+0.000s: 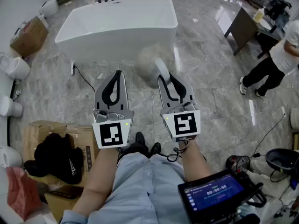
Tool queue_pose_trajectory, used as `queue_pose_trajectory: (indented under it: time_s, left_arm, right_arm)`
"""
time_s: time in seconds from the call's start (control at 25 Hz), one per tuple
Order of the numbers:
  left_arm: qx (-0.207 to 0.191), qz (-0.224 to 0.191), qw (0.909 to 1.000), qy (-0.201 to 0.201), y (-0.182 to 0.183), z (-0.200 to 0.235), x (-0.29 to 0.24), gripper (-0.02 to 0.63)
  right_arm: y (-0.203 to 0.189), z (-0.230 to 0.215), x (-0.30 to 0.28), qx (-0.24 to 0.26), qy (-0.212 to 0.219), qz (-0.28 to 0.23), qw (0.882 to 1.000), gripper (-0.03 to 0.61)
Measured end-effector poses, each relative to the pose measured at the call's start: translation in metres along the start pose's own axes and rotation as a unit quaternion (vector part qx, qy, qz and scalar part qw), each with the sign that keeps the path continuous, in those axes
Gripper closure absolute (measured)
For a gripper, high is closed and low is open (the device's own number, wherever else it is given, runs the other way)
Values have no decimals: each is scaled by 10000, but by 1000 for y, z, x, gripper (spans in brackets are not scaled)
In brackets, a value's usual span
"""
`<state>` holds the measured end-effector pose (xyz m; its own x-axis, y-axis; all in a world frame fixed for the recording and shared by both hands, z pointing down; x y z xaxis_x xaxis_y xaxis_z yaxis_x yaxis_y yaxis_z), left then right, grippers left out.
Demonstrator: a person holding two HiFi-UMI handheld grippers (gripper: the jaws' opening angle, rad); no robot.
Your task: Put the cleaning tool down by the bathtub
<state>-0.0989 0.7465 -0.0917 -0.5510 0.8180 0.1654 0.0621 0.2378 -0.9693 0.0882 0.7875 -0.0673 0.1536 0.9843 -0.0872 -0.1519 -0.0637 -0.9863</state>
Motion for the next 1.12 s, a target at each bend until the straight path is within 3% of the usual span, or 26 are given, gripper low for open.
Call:
queue_pose_trajectory:
  time_s: [0.52, 0.68, 1.12]
  left_arm:
    - [0, 0, 10000, 81, -3, -9, 9, 598]
    - [-22, 100, 9998, 163, -6, -8, 12, 598]
    - [90, 305, 9985, 448, -43, 38, -26, 598]
  right_arm:
    - [-12, -7, 9, 70, 117, -7, 9999, 482]
    - [-14, -20, 9, 28, -97, 99, 9999, 482]
    - [-32, -37, -58, 18, -185, 286, 9994, 482]
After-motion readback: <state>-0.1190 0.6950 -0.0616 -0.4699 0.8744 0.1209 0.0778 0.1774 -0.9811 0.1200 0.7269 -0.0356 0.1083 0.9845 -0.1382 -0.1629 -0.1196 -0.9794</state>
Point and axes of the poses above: the fingertips, and each gripper's own axes: x backward along the fingers, z to its left, y out of its top, the point moved 10 cm from there along x, backward along the fingers, and after that the axes turned 3 degrees about z, right-handed, at the moved point
